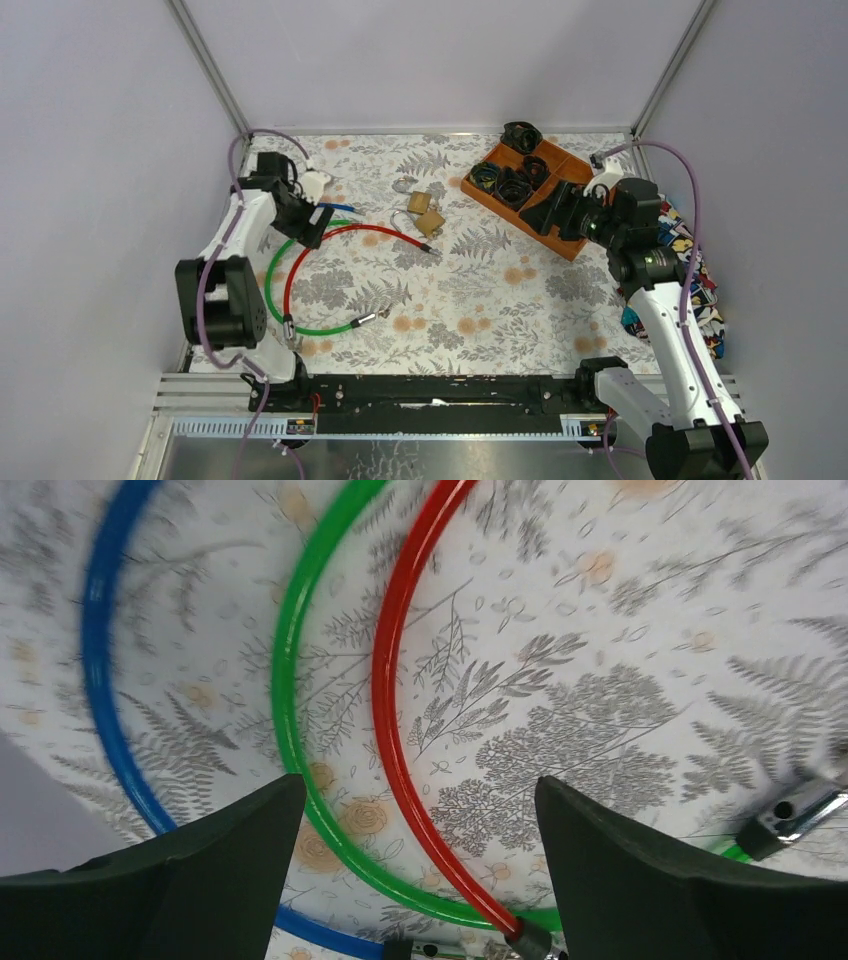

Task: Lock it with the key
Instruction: Pick up the lock from the center of the board.

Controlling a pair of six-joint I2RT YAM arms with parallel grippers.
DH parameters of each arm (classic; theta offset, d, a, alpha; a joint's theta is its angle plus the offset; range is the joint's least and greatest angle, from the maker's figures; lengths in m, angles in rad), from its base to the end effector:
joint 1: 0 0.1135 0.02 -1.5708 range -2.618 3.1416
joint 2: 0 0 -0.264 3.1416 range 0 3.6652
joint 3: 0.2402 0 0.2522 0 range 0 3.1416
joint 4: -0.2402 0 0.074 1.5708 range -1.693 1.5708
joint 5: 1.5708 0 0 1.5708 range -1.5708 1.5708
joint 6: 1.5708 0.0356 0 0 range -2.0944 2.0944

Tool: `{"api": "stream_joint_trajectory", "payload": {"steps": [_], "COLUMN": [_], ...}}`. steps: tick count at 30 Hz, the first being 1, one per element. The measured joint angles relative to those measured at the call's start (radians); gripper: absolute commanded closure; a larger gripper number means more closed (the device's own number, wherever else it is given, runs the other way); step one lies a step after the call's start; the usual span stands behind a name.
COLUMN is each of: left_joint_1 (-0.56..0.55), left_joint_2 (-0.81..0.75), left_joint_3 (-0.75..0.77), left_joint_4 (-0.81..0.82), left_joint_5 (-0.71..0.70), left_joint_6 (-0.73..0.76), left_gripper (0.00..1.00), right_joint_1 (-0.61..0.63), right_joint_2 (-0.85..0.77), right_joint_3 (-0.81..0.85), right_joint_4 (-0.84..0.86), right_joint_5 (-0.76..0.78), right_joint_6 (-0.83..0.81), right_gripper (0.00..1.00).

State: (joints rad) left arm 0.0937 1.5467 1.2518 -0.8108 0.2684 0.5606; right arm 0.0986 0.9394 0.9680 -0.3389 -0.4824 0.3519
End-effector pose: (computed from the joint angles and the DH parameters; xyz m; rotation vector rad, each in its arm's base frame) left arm 0.3136 0.0200 0.2668 0.6862 2.5244 -0.1353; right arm 0.2052 0.0369 0.3614 -0.0974 1.9128 0.7592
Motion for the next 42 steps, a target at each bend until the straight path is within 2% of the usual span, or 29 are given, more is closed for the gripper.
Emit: {"api": "stream_joint_trajectory", "payload": {"steps": [3, 8, 11, 13, 15, 18, 20, 24, 29, 31, 33, 34, 37, 42], "left_joint_1": [0.002, 0.002, 0.002, 0.002, 0.002, 0.002, 0.002, 0.005, 0.006, 0.005, -0.003, -0.009, -0.035, -0.063], "left_joint_2": [0.121, 0.319, 0.359, 0.374, 0.389, 0.404, 0.405, 0.381, 0.261, 0.171, 0.08, 0.041, -0.058, -0.115], "left_joint_3": [-0.008, 0.061, 0.071, 0.069, 0.063, 0.064, 0.065, 0.043, -0.023, -0.032, -0.033, -0.035, -0.057, -0.083], "left_joint_4": [-0.013, -0.011, -0.006, -0.001, 0.017, 0.018, 0.016, 0.021, 0.006, 0.001, 0.003, 0.006, 0.009, 0.006], "left_joint_5": [-0.067, -0.105, -0.112, -0.125, -0.14, -0.138, -0.125, -0.08, 0.002, 0.024, 0.04, 0.041, 0.044, 0.051], "left_joint_6": [0.039, 0.056, 0.057, 0.058, 0.059, 0.05, 0.05, 0.055, 0.054, 0.055, 0.058, 0.061, 0.072, 0.078], "left_gripper": [0.21, 0.21, 0.23, 0.27, 0.4, 0.72, 0.99, 1.0, 1.0, 1.0, 1.0, 1.0, 1.0, 1.0], "right_joint_1": [0.016, 0.031, 0.037, 0.041, 0.047, 0.066, 0.088, 0.161, 0.36, 0.446, 0.51, 0.531, 0.564, 0.568], "right_joint_2": [-0.005, 0.062, 0.122, 0.153, 0.169, 0.177, 0.185, 0.207, 0.317, 0.415, 0.544, 0.615, 0.848, 1.058], "right_joint_3": [-0.026, -0.046, -0.046, -0.046, -0.046, -0.045, -0.036, -0.013, 0.047, 0.106, 0.2, 0.259, 0.471, 0.616], "right_joint_4": [0.009, 0.016, 0.02, 0.025, 0.034, 0.033, 0.018, 0.005, 0.048, 0.073, 0.093, 0.096, 0.13, 0.177], "right_joint_5": [-0.007, -0.028, -0.035, -0.037, -0.035, -0.031, -0.025, -0.003, 0.042, 0.053, 0.056, 0.055, 0.06, 0.082], "right_joint_6": [0.009, 0.006, 0.001, 0.0, -0.002, -0.016, -0.034, -0.062, -0.13, -0.186, -0.254, -0.286, -0.385, -0.472], "right_gripper": [0.2, 0.2, 0.2, 0.2, 0.2, 0.21, 0.21, 0.22, 0.2, 0.17, 0.02, 0.01, 0.0, 0.0]}}
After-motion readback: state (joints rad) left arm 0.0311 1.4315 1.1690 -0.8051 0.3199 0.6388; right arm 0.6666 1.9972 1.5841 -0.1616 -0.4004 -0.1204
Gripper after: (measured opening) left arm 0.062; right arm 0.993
